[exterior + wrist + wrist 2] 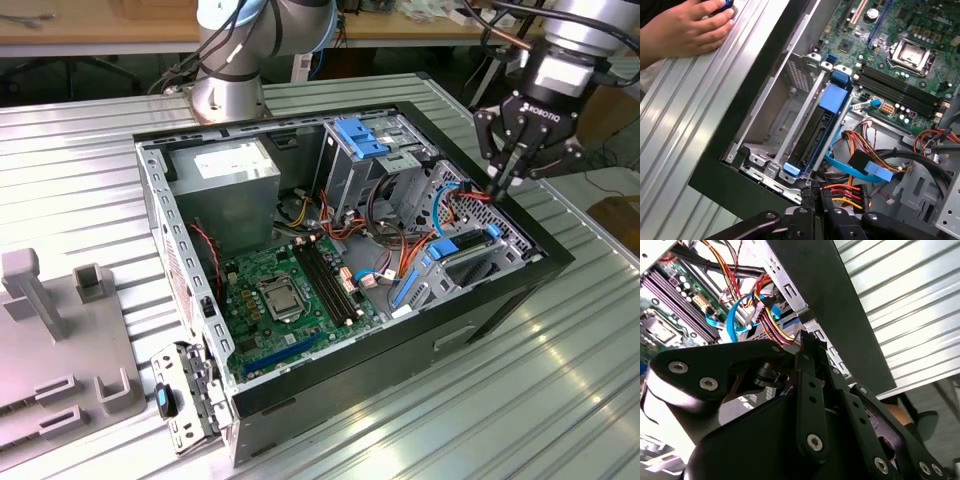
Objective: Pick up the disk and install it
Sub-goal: 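Insert the first disk wire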
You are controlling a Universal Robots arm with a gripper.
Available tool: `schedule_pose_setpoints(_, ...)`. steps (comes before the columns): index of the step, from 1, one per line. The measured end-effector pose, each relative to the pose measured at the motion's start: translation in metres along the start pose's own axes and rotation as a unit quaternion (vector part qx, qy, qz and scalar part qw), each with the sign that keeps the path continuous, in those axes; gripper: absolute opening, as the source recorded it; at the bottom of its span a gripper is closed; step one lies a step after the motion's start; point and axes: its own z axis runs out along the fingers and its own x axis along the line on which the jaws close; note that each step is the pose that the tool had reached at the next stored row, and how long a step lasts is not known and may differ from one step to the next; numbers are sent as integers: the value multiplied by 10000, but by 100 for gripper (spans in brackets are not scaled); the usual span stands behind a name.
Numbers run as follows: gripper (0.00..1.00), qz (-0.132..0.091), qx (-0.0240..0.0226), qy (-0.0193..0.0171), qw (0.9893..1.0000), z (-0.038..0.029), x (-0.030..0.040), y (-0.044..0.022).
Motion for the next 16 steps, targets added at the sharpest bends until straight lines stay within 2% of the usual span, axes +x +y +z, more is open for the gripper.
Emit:
schedule_pose_setpoints(4, 17, 331, -40, -55, 9994, 5, -1, -1)
schedule_pose_setpoints(6, 17, 543, -65, -89, 9985, 8, -1, -1)
schedule_pose_setpoints(7, 17, 698, -83, -114, 9975, 9, -1, -1)
schedule_pose_setpoints(9, 17, 740, -81, -140, 9971, 11, 3, 1)
schedule_pose_setpoints(10, 17, 737, -66, -177, 9971, 11, 7, 2)
schedule_pose_setpoints(12, 17, 715, 19, -372, 9967, 14, 13, 12)
schedule_pose_setpoints(13, 17, 714, 37, -395, 9967, 15, 15, 19)
schedule_pose_setpoints(14, 17, 715, 48, -394, 9967, 16, 18, 27)
schedule_pose_setpoints(15, 17, 721, 94, -378, 9966, 20, 20, 46)
schedule_pose_setpoints(16, 17, 737, 201, -335, 9965, 24, 20, 68)
